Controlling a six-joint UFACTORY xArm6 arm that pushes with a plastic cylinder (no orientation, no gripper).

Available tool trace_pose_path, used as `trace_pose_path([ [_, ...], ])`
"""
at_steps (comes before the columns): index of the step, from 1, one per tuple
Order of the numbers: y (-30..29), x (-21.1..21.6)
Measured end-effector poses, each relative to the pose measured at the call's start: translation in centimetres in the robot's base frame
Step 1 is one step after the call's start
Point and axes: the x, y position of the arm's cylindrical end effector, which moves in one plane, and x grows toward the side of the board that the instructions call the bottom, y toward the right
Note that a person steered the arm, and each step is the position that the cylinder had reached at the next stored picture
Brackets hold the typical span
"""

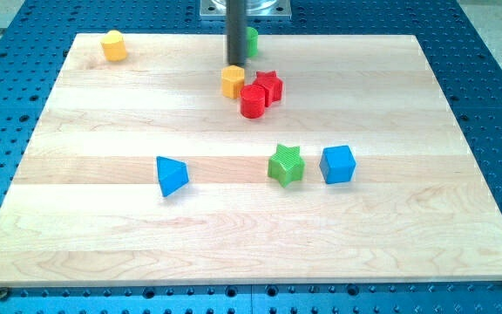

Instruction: Move the blue cube towards the top right corner

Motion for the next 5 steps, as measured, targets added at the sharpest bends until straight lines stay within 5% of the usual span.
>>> trace_pose_path([
  [5, -2.6, 3.6],
])
